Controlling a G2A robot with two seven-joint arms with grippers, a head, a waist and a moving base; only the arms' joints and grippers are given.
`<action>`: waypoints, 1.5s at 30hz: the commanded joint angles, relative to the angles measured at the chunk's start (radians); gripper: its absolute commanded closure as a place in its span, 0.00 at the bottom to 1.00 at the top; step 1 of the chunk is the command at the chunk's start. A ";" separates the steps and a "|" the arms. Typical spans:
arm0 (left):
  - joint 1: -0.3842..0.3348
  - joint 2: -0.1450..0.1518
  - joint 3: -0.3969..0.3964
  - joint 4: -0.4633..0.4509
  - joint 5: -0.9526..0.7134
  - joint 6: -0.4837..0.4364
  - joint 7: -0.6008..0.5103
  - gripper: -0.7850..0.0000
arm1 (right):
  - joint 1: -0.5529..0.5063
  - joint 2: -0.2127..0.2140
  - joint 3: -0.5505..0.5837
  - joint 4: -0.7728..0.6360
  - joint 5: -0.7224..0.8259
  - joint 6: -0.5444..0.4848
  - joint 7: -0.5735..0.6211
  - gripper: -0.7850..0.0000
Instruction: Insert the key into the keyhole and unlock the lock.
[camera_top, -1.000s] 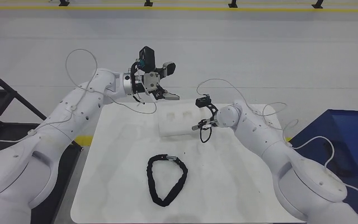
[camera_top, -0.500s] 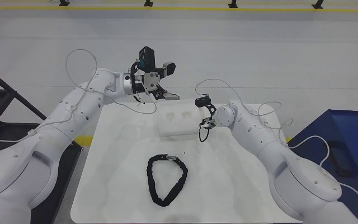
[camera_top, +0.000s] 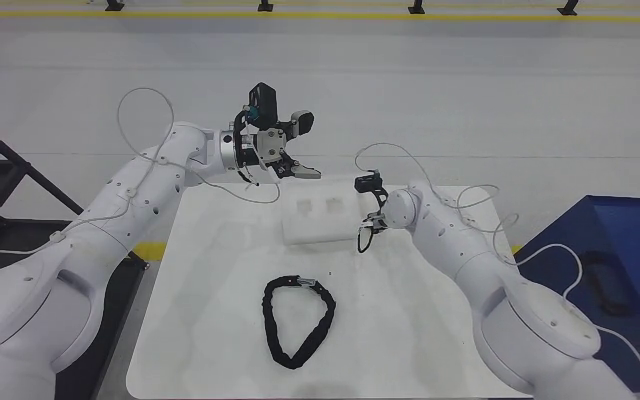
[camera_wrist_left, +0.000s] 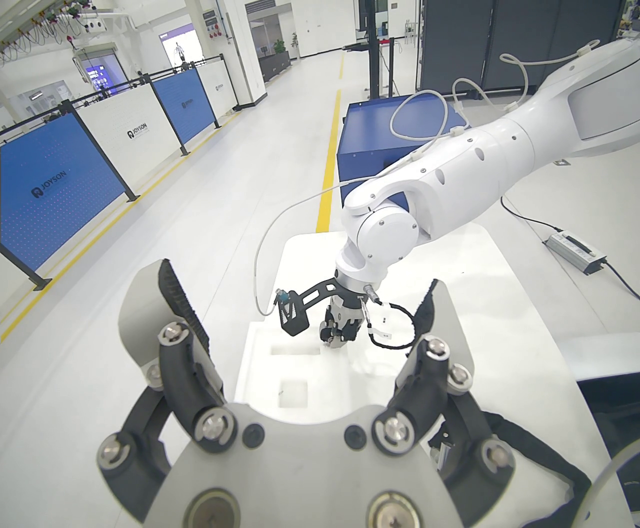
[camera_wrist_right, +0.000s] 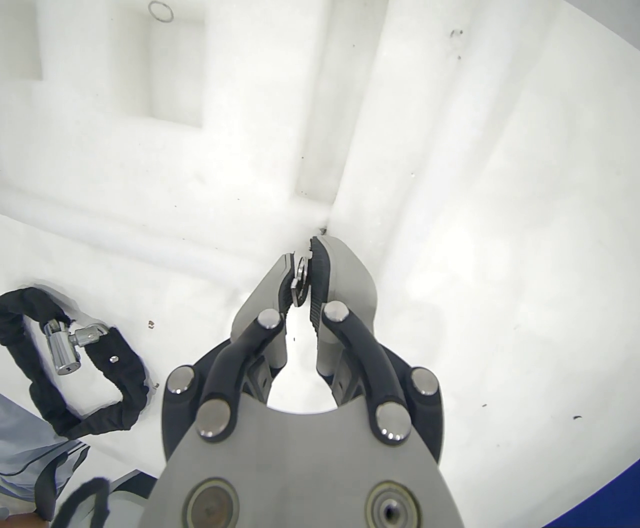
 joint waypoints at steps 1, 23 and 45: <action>0.000 0.000 0.000 0.000 0.000 0.000 0.000 0.00 | 0.002 -0.004 0.001 0.004 -0.007 0.004 0.000 1.00; 0.000 0.000 0.000 0.000 0.000 0.000 0.000 0.00 | 0.063 0.035 0.114 -0.046 0.023 -0.083 0.099 1.00; 0.000 0.000 0.000 0.000 0.000 0.000 0.000 0.00 | -0.280 0.336 0.575 -0.845 0.058 -0.201 0.354 1.00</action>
